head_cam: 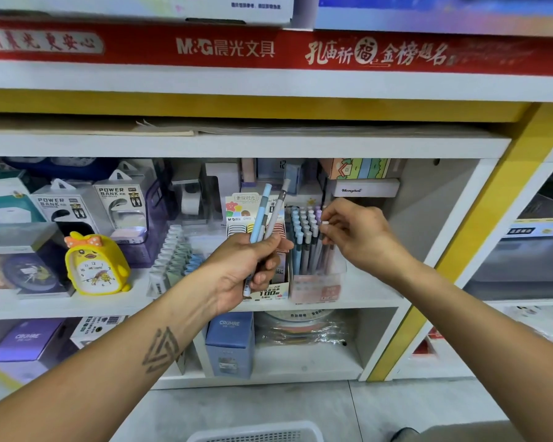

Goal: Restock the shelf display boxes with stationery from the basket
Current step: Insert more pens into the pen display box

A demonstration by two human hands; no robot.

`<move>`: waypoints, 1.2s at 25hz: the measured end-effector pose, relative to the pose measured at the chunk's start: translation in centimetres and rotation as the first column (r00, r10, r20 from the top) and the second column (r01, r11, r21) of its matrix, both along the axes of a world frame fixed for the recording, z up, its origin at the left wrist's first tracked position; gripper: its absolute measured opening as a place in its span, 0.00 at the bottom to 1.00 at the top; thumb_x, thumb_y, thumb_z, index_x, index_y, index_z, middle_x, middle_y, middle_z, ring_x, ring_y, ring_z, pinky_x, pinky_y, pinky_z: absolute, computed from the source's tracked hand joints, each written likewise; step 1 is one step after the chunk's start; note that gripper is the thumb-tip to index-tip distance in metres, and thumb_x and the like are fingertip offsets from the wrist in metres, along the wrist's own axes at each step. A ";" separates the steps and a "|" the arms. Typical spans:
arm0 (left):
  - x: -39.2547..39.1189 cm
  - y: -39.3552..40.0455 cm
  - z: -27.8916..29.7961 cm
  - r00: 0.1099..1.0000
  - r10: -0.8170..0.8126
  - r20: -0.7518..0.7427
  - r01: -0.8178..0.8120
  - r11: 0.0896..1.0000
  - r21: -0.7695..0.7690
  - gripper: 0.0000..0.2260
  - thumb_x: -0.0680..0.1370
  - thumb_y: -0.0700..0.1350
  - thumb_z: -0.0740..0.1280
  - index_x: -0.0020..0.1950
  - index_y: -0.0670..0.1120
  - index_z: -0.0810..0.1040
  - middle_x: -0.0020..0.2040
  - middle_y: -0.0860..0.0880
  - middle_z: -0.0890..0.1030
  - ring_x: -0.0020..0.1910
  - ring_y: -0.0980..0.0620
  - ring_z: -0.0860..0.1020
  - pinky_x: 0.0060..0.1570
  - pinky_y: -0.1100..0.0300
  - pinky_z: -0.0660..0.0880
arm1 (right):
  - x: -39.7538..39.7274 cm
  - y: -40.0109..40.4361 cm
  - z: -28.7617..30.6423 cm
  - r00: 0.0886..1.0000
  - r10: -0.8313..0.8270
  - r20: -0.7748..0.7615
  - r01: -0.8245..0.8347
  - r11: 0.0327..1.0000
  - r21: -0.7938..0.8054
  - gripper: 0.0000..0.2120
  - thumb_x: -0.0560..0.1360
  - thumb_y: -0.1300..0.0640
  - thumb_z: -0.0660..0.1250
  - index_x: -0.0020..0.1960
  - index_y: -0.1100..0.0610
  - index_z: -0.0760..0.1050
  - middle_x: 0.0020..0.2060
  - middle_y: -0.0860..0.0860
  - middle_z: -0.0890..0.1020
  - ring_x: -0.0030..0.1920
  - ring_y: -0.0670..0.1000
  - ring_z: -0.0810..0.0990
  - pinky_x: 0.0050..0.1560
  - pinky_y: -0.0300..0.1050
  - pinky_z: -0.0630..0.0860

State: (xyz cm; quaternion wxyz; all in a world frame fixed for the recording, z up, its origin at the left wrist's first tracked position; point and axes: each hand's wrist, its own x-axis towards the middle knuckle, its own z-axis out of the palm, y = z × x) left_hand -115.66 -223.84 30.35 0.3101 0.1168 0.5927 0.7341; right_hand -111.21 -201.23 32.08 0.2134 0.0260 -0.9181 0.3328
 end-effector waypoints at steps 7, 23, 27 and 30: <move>0.2 0.1 0.2 1.000 -0.023 0.008 0.023 0.999 -0.022 0.13 0.82 0.45 0.64 0.58 0.36 0.80 0.30 0.48 0.69 0.23 0.54 0.63 0.21 0.64 0.58 | -0.3 0.0 -0.5 0.998 0.027 0.051 -0.040 0.958 0.284 0.05 0.78 0.58 0.70 0.48 0.48 0.82 0.43 0.45 0.82 0.45 0.49 0.82 0.48 0.53 0.80; 0.2 -1.3 1.3 0.999 0.010 0.041 -0.009 0.999 -0.035 0.10 0.82 0.41 0.64 0.60 0.38 0.79 0.37 0.45 0.76 0.23 0.55 0.63 0.21 0.66 0.55 | -0.4 -1.5 3.1 0.990 -0.099 -0.096 0.032 0.840 -0.542 0.09 0.76 0.69 0.67 0.47 0.56 0.77 0.31 0.56 0.81 0.29 0.52 0.80 0.35 0.49 0.80; 0.2 -1.5 1.7 0.995 -0.029 0.095 0.031 0.999 -0.016 0.11 0.83 0.47 0.62 0.57 0.40 0.76 0.31 0.45 0.72 0.21 0.54 0.61 0.21 0.67 0.54 | 0.0 -1.1 0.7 0.999 -0.032 0.002 0.032 0.999 0.001 0.07 0.75 0.57 0.71 0.50 0.46 0.77 0.38 0.47 0.83 0.39 0.49 0.83 0.45 0.53 0.83; 0.3 -1.3 1.9 0.989 -0.055 0.137 0.055 0.998 0.005 0.11 0.83 0.49 0.61 0.51 0.42 0.75 0.31 0.44 0.72 0.22 0.53 0.61 0.22 0.66 0.54 | 0.2 -1.2 0.0 0.998 0.058 -0.022 -0.056 0.992 0.111 0.09 0.76 0.55 0.70 0.53 0.44 0.74 0.37 0.44 0.82 0.38 0.46 0.81 0.43 0.52 0.82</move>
